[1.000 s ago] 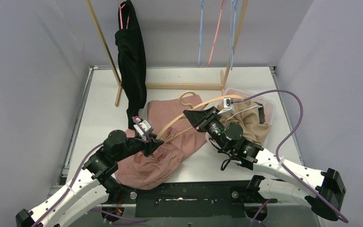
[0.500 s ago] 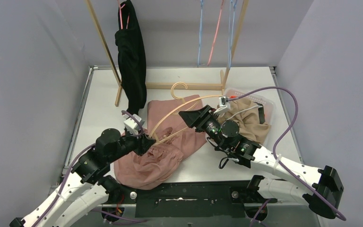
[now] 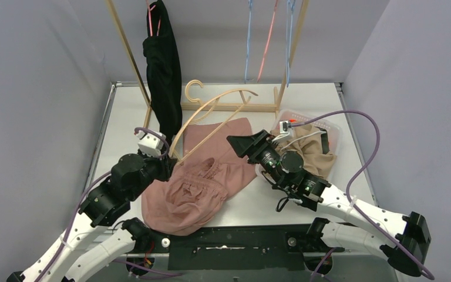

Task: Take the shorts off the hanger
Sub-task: Remove the shorts from the hanger, then place the hanger on the clothes rod.

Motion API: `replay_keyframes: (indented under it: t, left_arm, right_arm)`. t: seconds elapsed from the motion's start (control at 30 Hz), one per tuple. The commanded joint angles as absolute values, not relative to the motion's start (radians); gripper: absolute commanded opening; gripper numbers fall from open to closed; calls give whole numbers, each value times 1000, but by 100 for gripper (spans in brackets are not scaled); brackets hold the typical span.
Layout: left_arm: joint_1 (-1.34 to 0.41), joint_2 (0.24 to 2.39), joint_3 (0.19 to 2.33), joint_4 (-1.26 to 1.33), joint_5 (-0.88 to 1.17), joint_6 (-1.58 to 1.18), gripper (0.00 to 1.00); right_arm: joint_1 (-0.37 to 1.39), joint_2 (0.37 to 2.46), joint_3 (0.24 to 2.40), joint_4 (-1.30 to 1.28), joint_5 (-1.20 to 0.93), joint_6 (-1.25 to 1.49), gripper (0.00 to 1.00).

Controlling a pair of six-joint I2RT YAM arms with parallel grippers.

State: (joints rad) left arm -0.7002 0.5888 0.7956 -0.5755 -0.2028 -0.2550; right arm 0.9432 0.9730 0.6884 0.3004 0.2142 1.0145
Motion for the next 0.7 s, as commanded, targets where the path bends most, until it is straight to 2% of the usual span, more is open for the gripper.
replay_keyframes:
  t: [0.0,0.2,0.4,0.67]
  left_arm:
    - [-697,620,888,-567,-371,-209,0]
    - [-695,783,1027,-573,-465,-92,0]
    - [-688,965,1228,-569,-524,17,0]
    - [-529,1181,1537,-595,-416,116,0]
  right_arm:
    - [946,882,676,300,309,1002,63]
    - [948,817,687,190,355,983,67]
    - [947,754,661,165,389,983,67]
    - [949,730,661,147,398,973,67]
